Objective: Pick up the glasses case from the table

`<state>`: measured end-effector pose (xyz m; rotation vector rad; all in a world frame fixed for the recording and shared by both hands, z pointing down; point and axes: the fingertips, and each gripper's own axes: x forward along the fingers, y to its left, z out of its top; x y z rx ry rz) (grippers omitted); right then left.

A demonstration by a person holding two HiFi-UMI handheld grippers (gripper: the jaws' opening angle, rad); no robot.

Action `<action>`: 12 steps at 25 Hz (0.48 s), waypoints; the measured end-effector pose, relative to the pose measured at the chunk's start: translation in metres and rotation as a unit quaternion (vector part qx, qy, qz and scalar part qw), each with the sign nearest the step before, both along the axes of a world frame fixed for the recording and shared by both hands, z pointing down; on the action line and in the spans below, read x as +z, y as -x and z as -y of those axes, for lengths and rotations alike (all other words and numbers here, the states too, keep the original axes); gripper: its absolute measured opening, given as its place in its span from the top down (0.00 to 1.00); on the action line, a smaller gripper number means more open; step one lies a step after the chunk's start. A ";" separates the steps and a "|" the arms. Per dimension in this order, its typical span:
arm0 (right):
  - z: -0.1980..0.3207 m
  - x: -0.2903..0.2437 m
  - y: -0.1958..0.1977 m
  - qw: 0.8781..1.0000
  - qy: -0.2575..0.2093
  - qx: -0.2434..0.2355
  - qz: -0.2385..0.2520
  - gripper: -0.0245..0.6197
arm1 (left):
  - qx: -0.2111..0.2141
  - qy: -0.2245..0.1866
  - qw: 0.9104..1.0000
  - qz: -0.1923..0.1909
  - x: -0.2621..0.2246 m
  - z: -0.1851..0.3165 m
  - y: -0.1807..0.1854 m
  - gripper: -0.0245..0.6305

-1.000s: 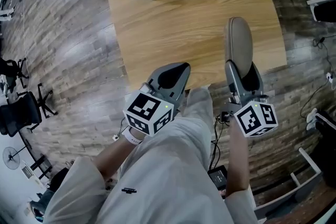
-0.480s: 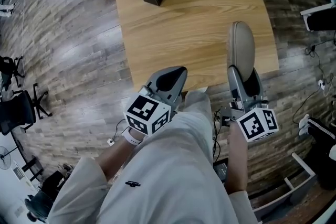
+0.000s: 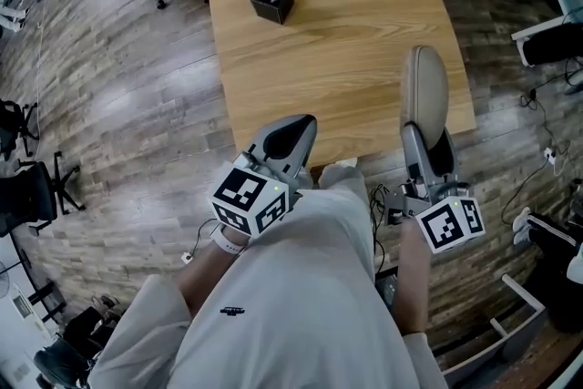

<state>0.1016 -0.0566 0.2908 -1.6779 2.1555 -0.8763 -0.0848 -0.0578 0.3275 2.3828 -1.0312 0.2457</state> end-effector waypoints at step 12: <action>0.000 -0.014 -0.002 1.000 -0.010 0.003 0.015 0.41 | -0.017 -0.030 0.999 -0.004 -0.027 0.015 0.018 0.95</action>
